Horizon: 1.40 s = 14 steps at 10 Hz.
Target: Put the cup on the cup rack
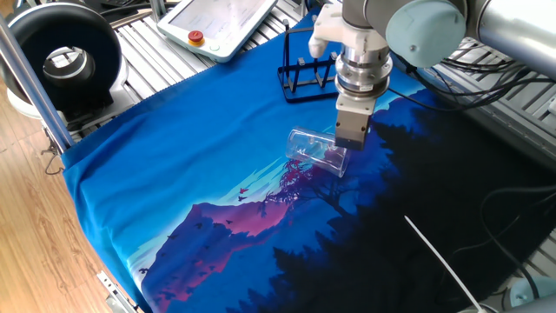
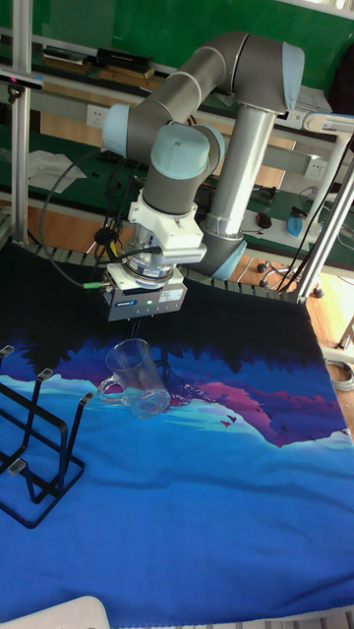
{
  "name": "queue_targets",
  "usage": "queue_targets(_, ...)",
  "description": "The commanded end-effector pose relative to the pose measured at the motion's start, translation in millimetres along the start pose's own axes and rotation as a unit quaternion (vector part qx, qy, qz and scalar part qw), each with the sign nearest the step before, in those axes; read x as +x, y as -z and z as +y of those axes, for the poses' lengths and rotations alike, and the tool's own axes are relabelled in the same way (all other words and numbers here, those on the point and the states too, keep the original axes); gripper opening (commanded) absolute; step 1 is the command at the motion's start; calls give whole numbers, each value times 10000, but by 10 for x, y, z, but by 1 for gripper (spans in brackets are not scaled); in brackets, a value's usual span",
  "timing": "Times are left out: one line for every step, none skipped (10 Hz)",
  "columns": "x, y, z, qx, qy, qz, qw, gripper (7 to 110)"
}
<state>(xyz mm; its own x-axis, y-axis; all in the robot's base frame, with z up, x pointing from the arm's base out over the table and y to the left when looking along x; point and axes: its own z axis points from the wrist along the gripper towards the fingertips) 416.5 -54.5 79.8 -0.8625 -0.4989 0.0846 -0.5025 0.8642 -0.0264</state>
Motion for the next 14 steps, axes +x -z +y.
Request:
queue_targets(-150, 39, 23, -31, 3, -303, 9995, 7)
queue_targets(-158, 22, 31, -60, 12, -328, 9994, 7)
queue_targets(-127, -7, 30, -85, 20, -272, 9996, 7)
queue_targets(-88, -34, 35, -115, 36, -219, 9997, 7)
queue_targets(-56, -45, 29, -114, 43, -174, 9998, 7)
queue_targets(-32, -48, 27, -114, 43, -129, 9998, 7)
queue_targets(-19, -51, 30, -123, 42, -99, 9999, 7)
queue_targets(-11, -56, 31, -128, 50, -75, 9999, 7)
queue_targets(-4, -59, 27, -122, 57, -54, 9999, 7)
queue_targets(0, -63, 16, -103, 63, -43, 9999, 7)
queue_targets(-2, -68, 12, -96, 63, -39, 9999, 7)
queue_targets(-9, -75, 10, -96, 63, -39, 9999, 7)
queue_targets(-15, -77, 11, -96, 63, -39, 9999, 7)
queue_targets(-4, -65, 9, -80, 61, -20, 9999, 7)
